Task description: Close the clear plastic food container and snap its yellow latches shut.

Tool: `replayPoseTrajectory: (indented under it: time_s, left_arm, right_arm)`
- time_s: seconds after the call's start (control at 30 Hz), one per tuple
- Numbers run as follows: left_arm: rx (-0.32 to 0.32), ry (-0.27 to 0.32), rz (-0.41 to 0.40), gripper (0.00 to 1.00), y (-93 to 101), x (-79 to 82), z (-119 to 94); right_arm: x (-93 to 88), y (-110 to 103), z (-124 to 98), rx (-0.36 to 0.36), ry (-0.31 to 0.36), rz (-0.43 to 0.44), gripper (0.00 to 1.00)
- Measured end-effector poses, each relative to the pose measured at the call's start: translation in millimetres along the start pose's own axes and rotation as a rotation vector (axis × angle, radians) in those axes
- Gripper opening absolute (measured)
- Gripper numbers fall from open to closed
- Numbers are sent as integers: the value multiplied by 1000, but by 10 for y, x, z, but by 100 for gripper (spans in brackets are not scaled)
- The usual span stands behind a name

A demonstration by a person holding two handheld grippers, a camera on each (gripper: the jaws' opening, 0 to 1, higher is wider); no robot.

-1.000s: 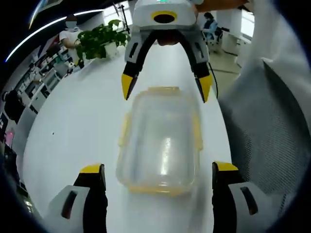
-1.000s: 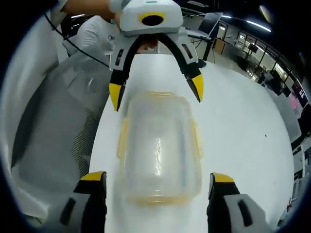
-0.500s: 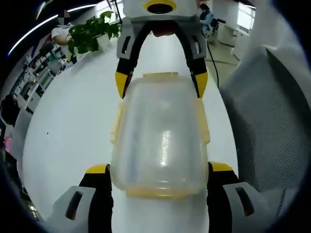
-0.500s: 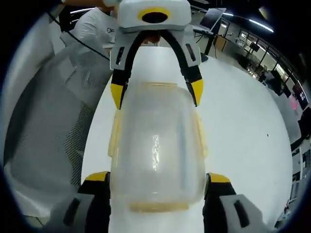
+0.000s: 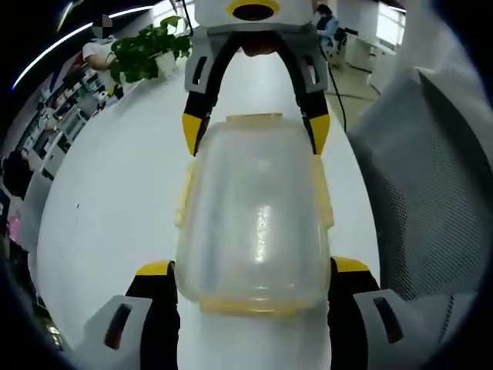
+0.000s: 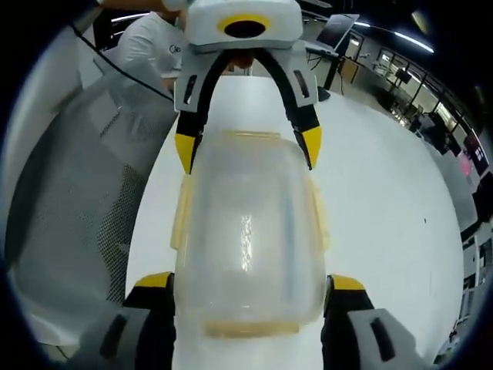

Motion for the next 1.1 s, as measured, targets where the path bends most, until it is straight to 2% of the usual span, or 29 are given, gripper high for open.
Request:
replayPoseTrajectory:
  time_s: [0.27,0.63,0.73,0.87,1.1]
  left_arm:
    - [10,-14,-16,78,7,-180,-105]
    - [14,-29,-26,78,89,-589,-318]
    - [9,-10,-24,78,84,-588,-316]
    - [-2,-20,-13,78,59,-573,-309]
    - [-2,0,-9,78,-144,-581,-352]
  right_arm:
    - [213,1,119,3,-9,-13,78]
    - [611,-97,316,5,-10,-22,78]
    - [604,-93,323,2,-22,-22,78]
    - [597,-84,311,1,-17,-9,78]
    - [594,113,377,0,-37,-13,78]
Point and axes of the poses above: the point that each gripper's makers call its tool centre point, and the gripper's own axes: z roughly forward along the fingers, y roughly to its right, x roughly out of its top, the point moved 6 cm from there along -z, roughly backward along the fingers, and after that the axes turned 15 degrees about -x, right-handed, at the moved point
